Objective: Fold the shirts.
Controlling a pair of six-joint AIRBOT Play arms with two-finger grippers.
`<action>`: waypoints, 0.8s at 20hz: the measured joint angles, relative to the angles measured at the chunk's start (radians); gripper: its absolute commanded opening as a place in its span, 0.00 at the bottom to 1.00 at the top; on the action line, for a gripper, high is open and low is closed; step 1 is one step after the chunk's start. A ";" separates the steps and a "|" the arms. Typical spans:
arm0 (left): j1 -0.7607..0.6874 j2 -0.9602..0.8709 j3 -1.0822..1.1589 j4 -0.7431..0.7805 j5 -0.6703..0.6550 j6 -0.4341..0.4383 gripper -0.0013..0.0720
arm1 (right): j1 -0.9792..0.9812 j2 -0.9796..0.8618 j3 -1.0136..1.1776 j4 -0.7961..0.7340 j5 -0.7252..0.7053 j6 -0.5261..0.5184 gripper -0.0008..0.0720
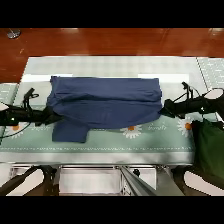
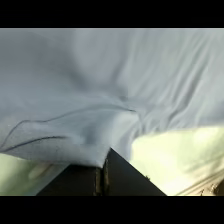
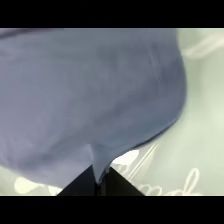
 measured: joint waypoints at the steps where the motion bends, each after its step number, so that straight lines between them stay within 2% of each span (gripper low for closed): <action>1: -0.002 -0.011 0.031 0.000 0.000 -0.007 0.04 | -0.001 -0.002 0.023 0.000 0.003 -0.002 0.04; 8: -0.060 -0.221 0.307 -0.009 0.006 -0.067 0.04 | -0.001 -0.064 0.152 0.017 -0.059 -0.006 0.04; 16: -0.122 -0.582 0.767 -0.023 0.019 -0.206 0.04 | -0.001 -0.302 0.453 0.053 -0.079 0.008 0.04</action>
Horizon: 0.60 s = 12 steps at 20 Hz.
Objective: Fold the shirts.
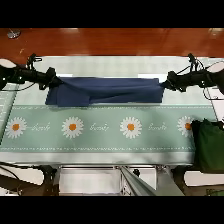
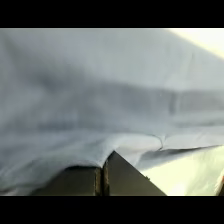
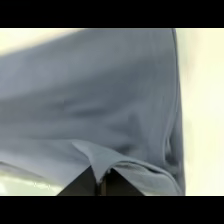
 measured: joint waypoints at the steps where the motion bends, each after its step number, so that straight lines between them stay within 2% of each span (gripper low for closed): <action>1: -0.003 -0.040 0.051 0.000 0.000 -0.016 0.04 | 0.000 -0.031 0.034 0.008 -0.001 0.002 0.04; 8: -0.010 -0.189 0.216 0.001 0.043 -0.061 0.04 | 0.000 -0.175 0.147 0.040 0.001 0.035 0.04; 9: -0.012 -0.195 0.222 0.000 0.057 -0.061 0.05 | 0.000 -0.183 0.152 0.046 0.001 0.035 0.14; 10: -0.016 -0.202 0.227 0.000 0.071 -0.061 0.25 | 0.000 -0.190 0.155 0.056 -0.003 0.035 0.61; 11: -0.021 -0.206 0.230 0.000 0.076 -0.061 0.80 | 0.000 -0.195 0.157 0.061 -0.009 0.035 0.87; 12: -0.026 -0.209 0.233 0.000 0.079 -0.063 0.97 | -0.001 -0.198 0.159 0.075 -0.015 0.034 0.86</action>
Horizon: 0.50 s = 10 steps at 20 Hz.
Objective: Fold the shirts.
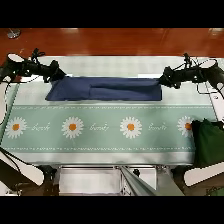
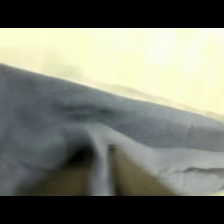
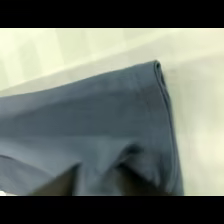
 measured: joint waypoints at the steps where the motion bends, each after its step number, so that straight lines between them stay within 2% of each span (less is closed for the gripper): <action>1: -0.002 -0.003 0.006 0.001 -0.010 -0.001 0.97 | -0.003 -0.002 0.006 0.012 -0.001 -0.008 0.86; 4: 0.025 -0.005 0.065 0.024 -0.114 0.014 0.97 | -0.045 -0.005 0.048 0.037 0.044 -0.026 0.86; 6: 0.073 0.003 0.102 0.111 -0.219 -0.015 0.97 | -0.093 -0.002 0.068 0.030 0.106 -0.026 0.86; 10: 0.143 0.082 0.056 0.259 -0.343 -0.029 0.97 | -0.140 -0.003 0.044 -0.097 0.195 0.044 0.86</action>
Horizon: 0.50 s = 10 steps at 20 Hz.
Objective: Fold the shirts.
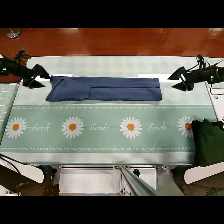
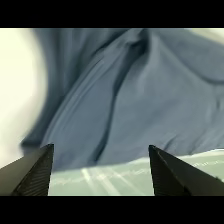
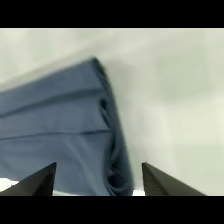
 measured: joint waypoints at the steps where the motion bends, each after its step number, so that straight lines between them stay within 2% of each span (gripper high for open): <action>1: 0.004 0.032 -0.039 0.012 0.002 0.002 0.97 | 0.003 -0.007 -0.013 -0.025 0.010 0.010 0.86; 8: -0.091 0.285 -0.328 -0.043 0.188 0.136 0.97 | 0.093 -0.079 -0.029 0.013 0.027 0.039 0.85; 10: -0.139 0.309 -0.351 -0.061 0.233 0.150 0.97 | 0.124 -0.103 -0.006 0.040 0.022 0.047 0.81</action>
